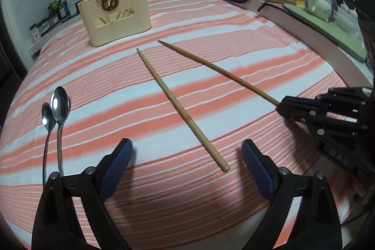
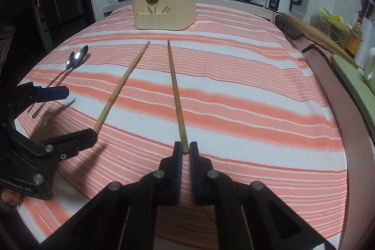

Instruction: Organize utensils

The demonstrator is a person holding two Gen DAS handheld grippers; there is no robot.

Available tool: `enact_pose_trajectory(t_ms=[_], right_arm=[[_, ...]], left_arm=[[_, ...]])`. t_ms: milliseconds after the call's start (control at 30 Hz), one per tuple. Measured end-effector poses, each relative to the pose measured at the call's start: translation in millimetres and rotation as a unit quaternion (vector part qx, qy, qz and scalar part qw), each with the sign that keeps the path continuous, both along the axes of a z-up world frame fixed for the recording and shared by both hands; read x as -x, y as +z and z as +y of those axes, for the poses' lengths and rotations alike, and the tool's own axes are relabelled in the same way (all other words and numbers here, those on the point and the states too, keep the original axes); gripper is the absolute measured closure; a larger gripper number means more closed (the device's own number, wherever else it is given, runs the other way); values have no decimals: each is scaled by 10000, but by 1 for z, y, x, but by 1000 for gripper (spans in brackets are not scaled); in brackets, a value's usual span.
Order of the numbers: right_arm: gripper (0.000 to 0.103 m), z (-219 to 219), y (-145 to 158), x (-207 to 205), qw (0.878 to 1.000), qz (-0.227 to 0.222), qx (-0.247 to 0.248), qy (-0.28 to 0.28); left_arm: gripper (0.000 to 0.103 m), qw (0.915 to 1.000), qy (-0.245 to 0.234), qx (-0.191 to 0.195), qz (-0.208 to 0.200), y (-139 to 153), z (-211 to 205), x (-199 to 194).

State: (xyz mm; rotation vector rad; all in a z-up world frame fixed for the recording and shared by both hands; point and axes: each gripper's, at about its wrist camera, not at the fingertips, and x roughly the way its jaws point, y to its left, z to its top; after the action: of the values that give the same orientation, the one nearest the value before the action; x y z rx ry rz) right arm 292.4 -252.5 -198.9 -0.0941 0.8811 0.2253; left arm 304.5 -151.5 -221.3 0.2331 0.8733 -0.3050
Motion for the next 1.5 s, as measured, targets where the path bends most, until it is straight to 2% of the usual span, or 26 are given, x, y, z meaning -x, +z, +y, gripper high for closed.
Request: enact_pose_trajectory(t_ms=[33,100,167,200,233,333,467,667,733,800,833,867,900,933,1000,1067,1133,1267,1500], right_arm=[[97,-1,0,0,10000,-9,-9,-9],[97,1,0,0,10000,-19,10,-4],[97,1,0,-1,10000,-14,2,3],[97,1,-1,-2,10000,-6,-7,9],[97,1,0,-3,10000,2,-13,16],[97,4,0,-8,10000,34,6,42],[97,7,1,-19,9999,108,58,12],[97,-9,1,-33,9987,109,204,-449],[96,-12,0,-32,9991,102,94,-413],[90,-13,1,-31,9994,113,-25,-335],[83,-13,1,-31,9995,124,-84,-285],[60,-13,1,-30,9996,125,-108,-247],[45,-12,2,-30,9997,119,-113,-194],[44,-11,2,-29,9998,127,-109,-114],[44,-7,-1,-31,9997,206,40,81],[42,-5,-2,-33,9990,188,250,316],[37,-7,-3,-38,9983,208,276,463],[22,-15,-6,-46,9986,311,115,416],[18,-14,-7,-46,9986,326,98,406]], left_arm=[[30,9999,-10,-80,77,-4,-3,-1],[41,10000,28,26,64,-3,1,-1],[71,9999,79,107,61,-2,4,0],[79,9998,112,127,44,-2,5,0],[92,9998,173,77,8,-2,6,1],[98,9992,384,127,4,-2,14,-1],[98,9962,862,147,12,-1,37,-9],[98,9887,1488,148,50,-2,78,-24],[94,9889,1456,274,119,-3,87,-27],[82,9907,1326,264,161,-2,89,-28],[56,9911,1300,226,156,-2,91,-27],[25,9911,1299,235,179,-2,94,-27],[15,9908,1302,291,225,-3,97,-28],[11,9906,1281,368,307,-4,102,-28],[8,9919,1129,345,461,-8,104,-30],[0,9931,1033,170,534,-10,103,-33],[0,9932,973,271,573,-10,106,-36],[0,9939,927,255,544,-10,106,-34],[0,9937,939,283,538,-11,107,-34]])
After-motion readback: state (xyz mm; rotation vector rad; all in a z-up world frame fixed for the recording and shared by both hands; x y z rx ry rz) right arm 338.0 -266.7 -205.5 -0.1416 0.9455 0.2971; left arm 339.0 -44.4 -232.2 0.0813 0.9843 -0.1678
